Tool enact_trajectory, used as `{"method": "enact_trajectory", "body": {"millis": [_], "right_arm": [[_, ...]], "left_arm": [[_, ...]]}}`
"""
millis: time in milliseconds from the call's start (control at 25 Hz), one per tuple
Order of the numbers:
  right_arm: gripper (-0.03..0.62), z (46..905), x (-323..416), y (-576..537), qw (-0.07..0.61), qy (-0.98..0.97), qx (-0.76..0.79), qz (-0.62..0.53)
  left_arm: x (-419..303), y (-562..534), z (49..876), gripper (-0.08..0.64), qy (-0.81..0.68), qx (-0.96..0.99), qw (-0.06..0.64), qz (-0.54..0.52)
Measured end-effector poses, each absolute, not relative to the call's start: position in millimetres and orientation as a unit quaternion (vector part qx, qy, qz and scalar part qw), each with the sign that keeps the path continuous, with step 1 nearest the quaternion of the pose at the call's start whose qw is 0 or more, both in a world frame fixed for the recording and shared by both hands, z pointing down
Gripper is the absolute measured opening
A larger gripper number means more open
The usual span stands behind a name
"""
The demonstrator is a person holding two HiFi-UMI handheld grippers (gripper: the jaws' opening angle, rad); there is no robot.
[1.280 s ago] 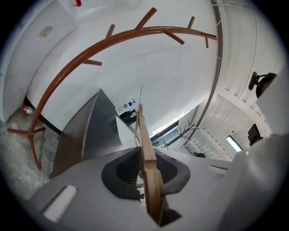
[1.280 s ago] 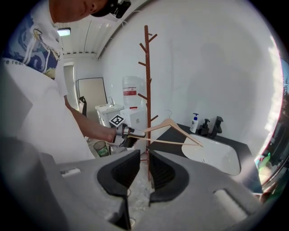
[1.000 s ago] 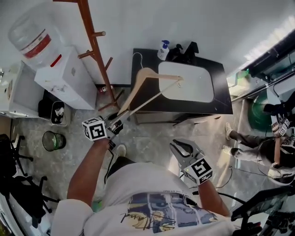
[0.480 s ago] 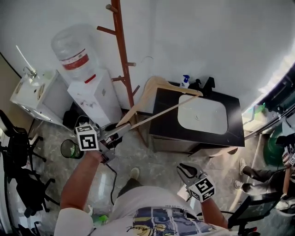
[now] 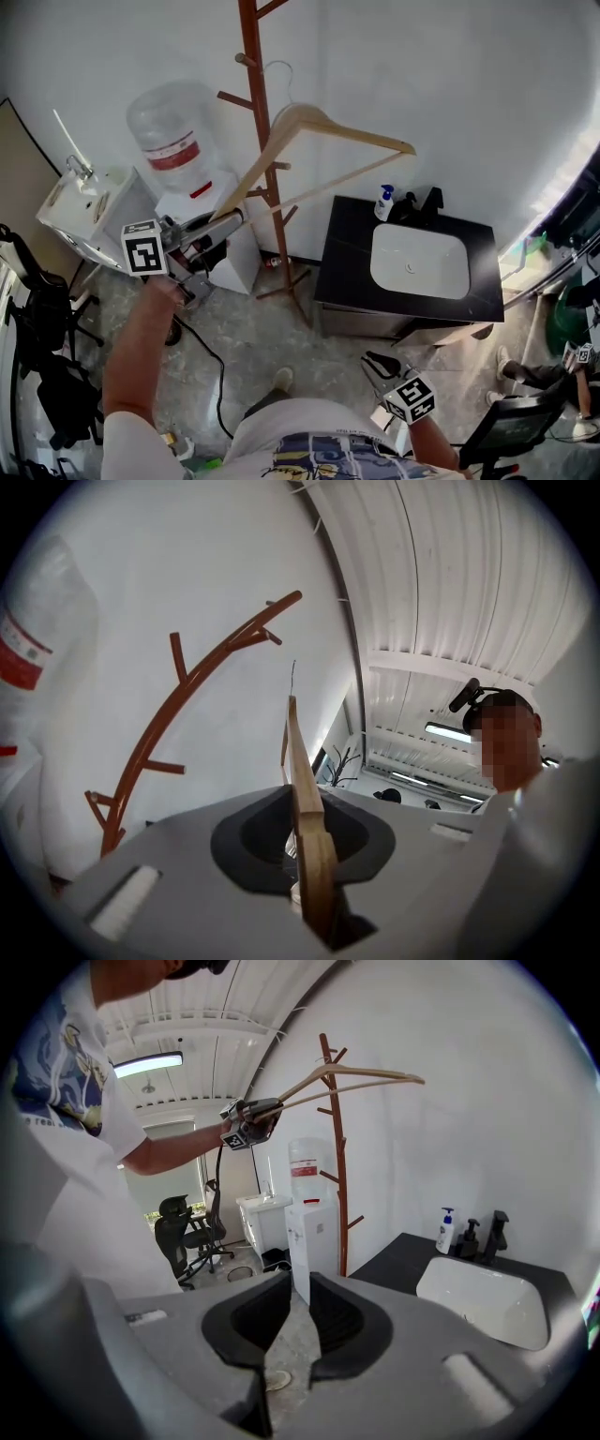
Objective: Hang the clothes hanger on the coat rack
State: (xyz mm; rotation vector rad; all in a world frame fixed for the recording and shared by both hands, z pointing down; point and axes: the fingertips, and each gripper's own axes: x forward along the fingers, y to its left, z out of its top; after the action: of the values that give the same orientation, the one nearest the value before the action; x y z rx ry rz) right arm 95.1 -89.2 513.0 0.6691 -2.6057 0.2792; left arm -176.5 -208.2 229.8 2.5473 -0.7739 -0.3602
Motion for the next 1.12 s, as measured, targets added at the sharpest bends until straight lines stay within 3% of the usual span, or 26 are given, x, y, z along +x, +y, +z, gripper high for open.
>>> {"method": "enact_trajectory", "body": {"millis": [480, 800, 1120], "right_arm": [[0.064, 508.5, 72.4, -110.7, 0.215, -0.928, 0.285, 0.106], [0.064, 506.1, 41.9, -121.4, 0.22, -0.919, 0.309, 0.104], [0.064, 504.7, 12.1, -124.8, 0.23, -0.908, 0.332, 0.109]], "left_arm": [[-227.4, -268.3, 197.4, 0.044, -0.266, 0.931, 0.205, -0.142], [-261.2, -294.5, 221.3, 0.044, -0.245, 0.93, 0.228, -0.155], [-276.7, -308.2, 256.9, 0.046, -0.249, 0.938, 0.204, -0.127]]}}
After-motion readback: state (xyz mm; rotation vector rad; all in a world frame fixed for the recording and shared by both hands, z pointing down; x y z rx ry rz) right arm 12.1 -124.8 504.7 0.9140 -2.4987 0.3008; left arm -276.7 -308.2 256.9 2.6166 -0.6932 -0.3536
